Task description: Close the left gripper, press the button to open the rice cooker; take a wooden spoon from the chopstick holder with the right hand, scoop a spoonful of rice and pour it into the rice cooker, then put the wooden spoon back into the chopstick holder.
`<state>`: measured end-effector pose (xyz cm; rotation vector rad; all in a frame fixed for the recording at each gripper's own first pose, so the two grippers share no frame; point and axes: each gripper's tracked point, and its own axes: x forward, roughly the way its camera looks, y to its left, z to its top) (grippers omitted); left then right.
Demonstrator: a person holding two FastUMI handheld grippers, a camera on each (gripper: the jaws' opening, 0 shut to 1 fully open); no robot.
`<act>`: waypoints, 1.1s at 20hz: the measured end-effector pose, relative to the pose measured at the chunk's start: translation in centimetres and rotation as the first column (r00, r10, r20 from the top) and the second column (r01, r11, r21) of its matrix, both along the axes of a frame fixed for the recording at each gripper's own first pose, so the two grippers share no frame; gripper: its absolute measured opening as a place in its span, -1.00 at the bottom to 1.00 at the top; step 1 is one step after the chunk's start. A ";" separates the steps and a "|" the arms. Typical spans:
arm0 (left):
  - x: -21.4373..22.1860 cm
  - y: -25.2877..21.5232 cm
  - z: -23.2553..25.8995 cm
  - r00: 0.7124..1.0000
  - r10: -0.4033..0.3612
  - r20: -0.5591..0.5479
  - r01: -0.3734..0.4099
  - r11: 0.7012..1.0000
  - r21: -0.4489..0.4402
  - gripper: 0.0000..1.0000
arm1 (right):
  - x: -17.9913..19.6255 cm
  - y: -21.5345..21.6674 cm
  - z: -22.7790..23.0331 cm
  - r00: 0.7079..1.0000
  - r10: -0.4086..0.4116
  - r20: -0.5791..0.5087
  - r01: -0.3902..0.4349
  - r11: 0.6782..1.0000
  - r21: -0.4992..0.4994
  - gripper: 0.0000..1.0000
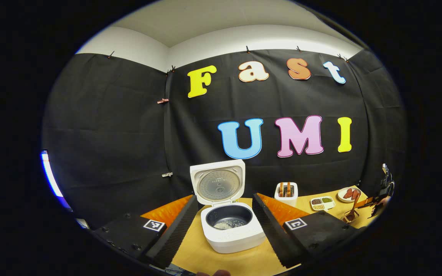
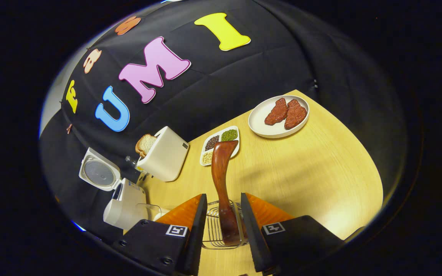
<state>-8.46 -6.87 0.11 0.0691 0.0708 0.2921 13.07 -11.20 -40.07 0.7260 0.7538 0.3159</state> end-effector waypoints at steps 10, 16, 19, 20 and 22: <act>-0.5 0.0 -0.8 0.999 0.035 -0.021 -0.035 0.999 0.006 0.95 | 1.9 1.7 -1.7 0.994 0.097 0.051 -0.090 0.988 -0.126 -0.70; 0.3 1.0 -1.2 1.000 0.014 -0.027 -0.014 1.000 0.006 0.94 | 0.9 -0.5 3.4 0.982 0.003 0.188 0.029 0.986 -0.167 -0.76; 0.8 1.5 -0.8 1.000 -0.021 -0.004 0.021 1.000 -0.002 0.94 | 1.4 -1.3 6.9 0.968 -0.054 0.246 0.096 0.982 -0.160 -0.76; 0.8 1.7 -1.0 0.999 -0.032 -0.005 0.032 0.999 -0.004 0.94 | 1.4 -1.4 8.5 0.961 -0.071 0.267 0.115 0.982 -0.152 -0.75; 1.0 2.8 -1.2 0.999 -0.051 -0.011 0.051 0.999 0.002 0.94 | 0.8 -0.7 11.7 0.945 -0.087 0.315 0.136 0.981 -0.136 -0.76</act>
